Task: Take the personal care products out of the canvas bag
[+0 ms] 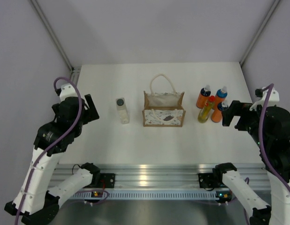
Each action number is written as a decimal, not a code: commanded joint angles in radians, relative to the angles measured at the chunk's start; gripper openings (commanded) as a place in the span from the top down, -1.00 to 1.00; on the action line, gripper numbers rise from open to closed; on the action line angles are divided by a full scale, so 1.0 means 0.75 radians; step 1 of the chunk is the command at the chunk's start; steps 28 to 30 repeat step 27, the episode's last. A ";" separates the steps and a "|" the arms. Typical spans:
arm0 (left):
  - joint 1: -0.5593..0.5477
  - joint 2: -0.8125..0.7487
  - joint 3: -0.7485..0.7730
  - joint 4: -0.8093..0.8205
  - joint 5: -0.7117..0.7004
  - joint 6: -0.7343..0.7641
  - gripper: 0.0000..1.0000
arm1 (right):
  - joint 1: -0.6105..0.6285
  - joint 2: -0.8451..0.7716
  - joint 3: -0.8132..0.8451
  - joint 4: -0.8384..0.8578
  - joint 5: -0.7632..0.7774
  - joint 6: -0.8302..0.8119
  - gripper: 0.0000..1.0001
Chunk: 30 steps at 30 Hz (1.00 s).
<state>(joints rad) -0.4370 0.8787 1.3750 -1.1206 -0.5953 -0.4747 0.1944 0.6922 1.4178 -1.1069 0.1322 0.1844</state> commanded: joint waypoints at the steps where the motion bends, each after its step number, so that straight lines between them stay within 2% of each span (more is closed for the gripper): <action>1: 0.008 -0.091 -0.066 -0.064 -0.055 -0.030 -0.96 | 0.019 -0.054 -0.055 -0.058 0.089 -0.009 -0.99; 9: 0.006 -0.261 -0.205 -0.073 -0.002 -0.056 -0.97 | 0.017 -0.148 -0.176 -0.064 0.102 -0.021 -0.99; 15: 0.006 -0.298 -0.254 -0.069 0.008 -0.050 -0.97 | 0.017 -0.150 -0.195 -0.058 0.157 -0.031 -0.99; 30: 0.006 -0.290 -0.240 -0.066 -0.010 -0.050 -0.96 | 0.017 -0.148 -0.185 -0.046 0.151 -0.019 -0.99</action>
